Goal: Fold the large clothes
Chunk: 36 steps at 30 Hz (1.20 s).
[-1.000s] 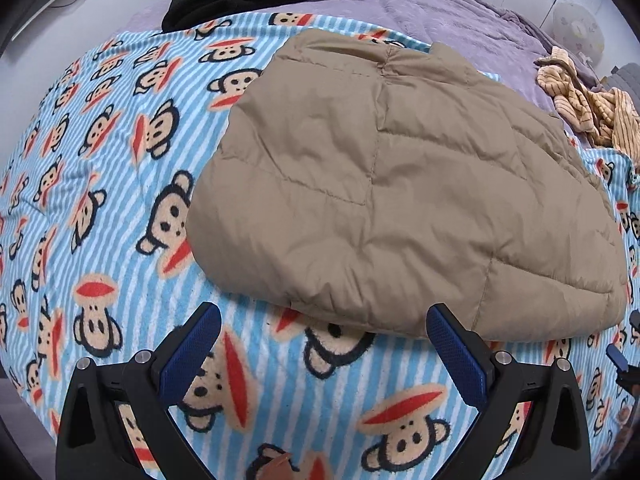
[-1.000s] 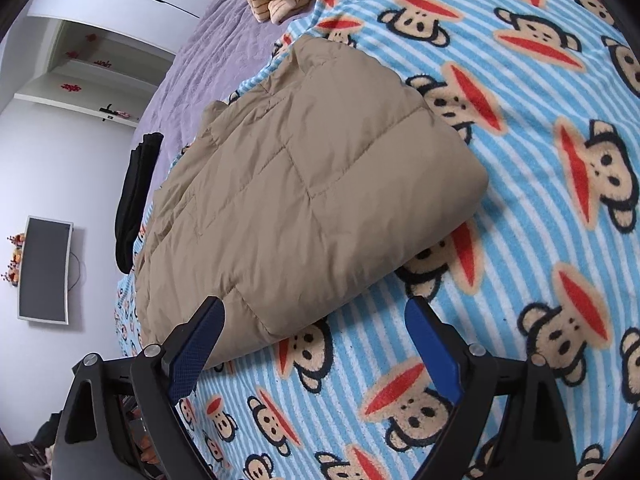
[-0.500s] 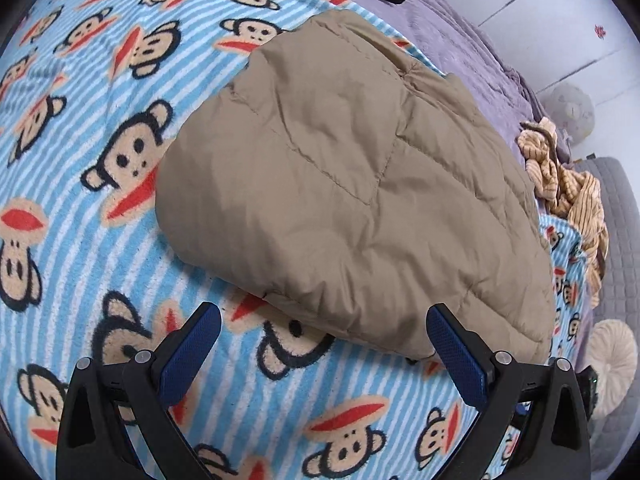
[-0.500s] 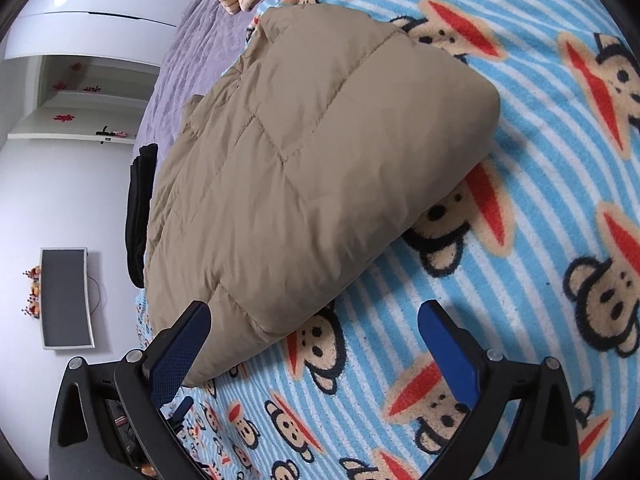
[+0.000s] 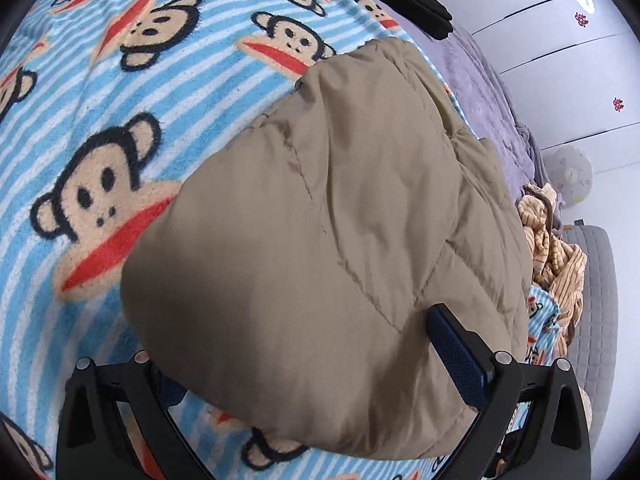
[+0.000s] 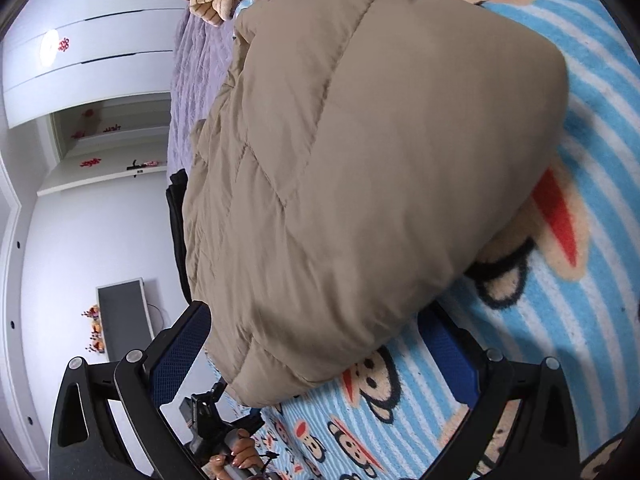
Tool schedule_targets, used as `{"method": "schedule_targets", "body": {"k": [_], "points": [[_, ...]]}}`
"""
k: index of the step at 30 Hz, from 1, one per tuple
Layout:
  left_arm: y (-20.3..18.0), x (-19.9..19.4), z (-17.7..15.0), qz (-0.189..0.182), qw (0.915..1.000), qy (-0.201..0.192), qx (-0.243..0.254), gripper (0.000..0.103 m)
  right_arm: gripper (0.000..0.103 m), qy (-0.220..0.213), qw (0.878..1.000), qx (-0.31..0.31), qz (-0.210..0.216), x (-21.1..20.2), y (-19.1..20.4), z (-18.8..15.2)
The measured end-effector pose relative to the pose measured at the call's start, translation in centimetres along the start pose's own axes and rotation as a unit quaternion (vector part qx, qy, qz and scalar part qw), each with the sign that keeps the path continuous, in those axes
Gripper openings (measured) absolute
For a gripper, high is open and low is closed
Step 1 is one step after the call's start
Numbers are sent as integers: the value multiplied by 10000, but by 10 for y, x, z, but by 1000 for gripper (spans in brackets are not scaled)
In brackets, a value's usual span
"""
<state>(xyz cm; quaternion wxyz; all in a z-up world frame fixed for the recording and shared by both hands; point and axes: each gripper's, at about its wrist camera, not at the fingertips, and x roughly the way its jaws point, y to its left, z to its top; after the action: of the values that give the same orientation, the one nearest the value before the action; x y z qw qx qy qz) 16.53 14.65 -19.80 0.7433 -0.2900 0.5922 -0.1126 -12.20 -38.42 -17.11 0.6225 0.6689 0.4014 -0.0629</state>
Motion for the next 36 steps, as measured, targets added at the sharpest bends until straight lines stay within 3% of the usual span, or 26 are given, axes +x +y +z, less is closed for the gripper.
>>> {"method": "schedule_targets", "body": {"k": [3,8,10,12,15,16,17,19,20,22,26,36], "points": [[0,8,3,3,10000,-26,10,103,103,82,9997,35,211,15,5,11],[-3,16,7,-7,9999,2,-111,101,103,258,9995,-52,146,44,7,22],[-6,11,7,64,9999,-143,-20,79,103,244,9996,-52,127,49,7,24],[-11,3,7,-11,9996,-241,141,41,103,209,9997,12,104,50,7,25],[-25,-7,6,107,9976,-410,544,28,100,134,9998,111,65,50,6,25],[-31,-10,4,186,9960,-474,729,27,90,100,9999,121,7,49,6,25],[-37,-14,2,259,9942,-533,893,25,68,91,9999,125,-64,47,6,26],[-46,-22,-1,329,9906,-636,1168,23,48,88,9998,173,1,44,5,24],[-49,-26,-3,330,9893,-670,1253,23,39,60,9999,155,23,41,7,23],[-51,-35,-7,279,9872,-702,1404,22,31,12,10000,22,17,36,13,20],[-53,-52,-14,180,9839,-674,1647,22,26,-50,9999,-127,96,24,22,13],[-16,-92,-57,-45,9829,-139,1836,21,25,-87,9998,-137,-89,-12,12,-33]]}}
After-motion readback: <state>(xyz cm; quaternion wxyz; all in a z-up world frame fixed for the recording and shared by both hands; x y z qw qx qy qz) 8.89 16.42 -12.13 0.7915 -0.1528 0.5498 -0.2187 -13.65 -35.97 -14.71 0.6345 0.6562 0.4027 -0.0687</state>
